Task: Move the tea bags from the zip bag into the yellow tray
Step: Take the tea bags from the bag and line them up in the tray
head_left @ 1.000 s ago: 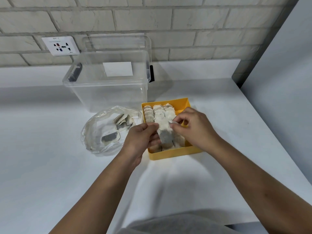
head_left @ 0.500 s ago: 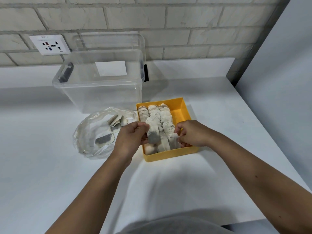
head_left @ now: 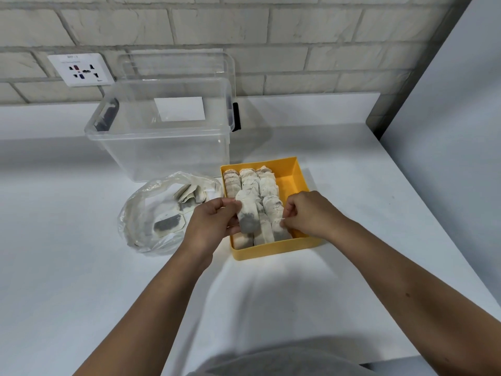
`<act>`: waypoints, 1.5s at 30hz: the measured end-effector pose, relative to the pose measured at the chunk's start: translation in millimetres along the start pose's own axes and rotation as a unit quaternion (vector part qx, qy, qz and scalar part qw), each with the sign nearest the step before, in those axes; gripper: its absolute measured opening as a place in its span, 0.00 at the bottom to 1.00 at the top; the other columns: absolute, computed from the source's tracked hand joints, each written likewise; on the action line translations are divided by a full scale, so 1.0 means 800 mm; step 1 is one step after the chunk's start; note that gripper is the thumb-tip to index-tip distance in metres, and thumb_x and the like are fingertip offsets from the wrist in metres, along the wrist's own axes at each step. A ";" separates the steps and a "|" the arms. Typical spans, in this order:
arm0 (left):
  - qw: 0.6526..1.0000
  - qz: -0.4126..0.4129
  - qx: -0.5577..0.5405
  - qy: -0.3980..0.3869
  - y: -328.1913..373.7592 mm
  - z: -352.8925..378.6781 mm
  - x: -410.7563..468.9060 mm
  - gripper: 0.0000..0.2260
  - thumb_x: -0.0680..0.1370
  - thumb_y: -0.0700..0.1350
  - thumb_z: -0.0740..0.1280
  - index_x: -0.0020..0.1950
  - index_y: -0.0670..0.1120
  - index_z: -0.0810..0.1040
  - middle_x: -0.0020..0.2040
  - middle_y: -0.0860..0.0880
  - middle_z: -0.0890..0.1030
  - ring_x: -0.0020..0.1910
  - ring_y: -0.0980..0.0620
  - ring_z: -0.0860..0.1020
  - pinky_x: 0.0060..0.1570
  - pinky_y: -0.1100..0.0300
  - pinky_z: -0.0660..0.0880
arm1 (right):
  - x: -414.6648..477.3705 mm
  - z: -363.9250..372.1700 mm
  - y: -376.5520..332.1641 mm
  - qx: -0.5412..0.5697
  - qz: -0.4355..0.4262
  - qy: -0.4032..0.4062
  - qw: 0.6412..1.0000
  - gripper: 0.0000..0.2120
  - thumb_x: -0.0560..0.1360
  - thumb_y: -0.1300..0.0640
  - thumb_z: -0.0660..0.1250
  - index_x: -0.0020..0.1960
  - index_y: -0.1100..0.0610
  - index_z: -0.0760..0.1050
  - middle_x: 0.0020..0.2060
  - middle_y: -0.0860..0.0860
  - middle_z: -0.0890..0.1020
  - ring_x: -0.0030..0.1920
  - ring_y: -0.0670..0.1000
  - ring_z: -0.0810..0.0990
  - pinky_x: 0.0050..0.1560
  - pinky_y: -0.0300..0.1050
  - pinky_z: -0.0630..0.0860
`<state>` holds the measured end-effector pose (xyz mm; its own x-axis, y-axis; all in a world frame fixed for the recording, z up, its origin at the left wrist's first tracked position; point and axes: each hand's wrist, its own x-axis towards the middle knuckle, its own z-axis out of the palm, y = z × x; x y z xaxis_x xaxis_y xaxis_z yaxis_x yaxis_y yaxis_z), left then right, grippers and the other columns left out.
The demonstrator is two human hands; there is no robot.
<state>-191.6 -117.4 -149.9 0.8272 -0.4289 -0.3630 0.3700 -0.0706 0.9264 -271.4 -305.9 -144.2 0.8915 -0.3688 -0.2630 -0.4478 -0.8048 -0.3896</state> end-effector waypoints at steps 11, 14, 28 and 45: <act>0.993 -0.047 -0.088 -0.056 0.010 0.021 0.005 0.04 0.79 0.38 0.67 0.54 0.40 0.79 0.44 0.40 0.81 0.44 0.46 0.81 0.42 0.57 0.84 | -0.016 -0.013 -0.037 0.153 -0.120 0.137 0.971 0.16 0.66 0.48 0.78 0.52 0.47 0.81 0.38 0.43 0.78 0.34 0.40 0.74 0.43 0.44 0.77; 0.992 -0.049 -0.090 -0.076 0.017 0.031 0.008 0.08 0.80 0.41 0.67 0.56 0.38 0.81 0.46 0.39 0.85 0.42 0.47 0.85 0.41 0.56 0.84 | -0.013 -0.018 -0.033 0.151 -0.134 0.152 0.967 0.10 0.66 0.51 0.79 0.44 0.47 0.79 0.37 0.43 0.78 0.33 0.40 0.75 0.41 0.41 0.76; 0.975 0.095 0.198 -0.006 0.023 0.051 0.041 0.03 0.78 0.44 0.70 0.50 0.47 0.82 0.44 0.48 0.83 0.40 0.48 0.82 0.42 0.55 0.83 | 0.007 -0.070 0.031 -0.004 -0.066 0.080 0.995 0.05 0.72 0.49 0.74 0.42 0.48 0.78 0.35 0.44 0.80 0.40 0.48 0.79 0.41 0.46 0.75; 0.938 0.173 0.292 -0.066 0.023 0.037 0.084 0.04 0.77 0.45 0.72 0.46 0.54 0.81 0.36 0.58 0.80 0.35 0.61 0.78 0.39 0.70 0.73 | 0.122 -0.039 0.019 -0.140 0.021 0.201 0.969 0.08 0.74 0.45 0.69 0.51 0.46 0.82 0.52 0.50 0.76 0.58 0.55 0.70 0.54 0.47 0.66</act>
<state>-141.9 -174.4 -153.8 0.7806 -0.6229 -0.0515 -0.2379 -0.3723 0.8971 -189.3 -368.2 -148.3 0.8527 -0.5096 0.1147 -0.4980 -0.8594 -0.1155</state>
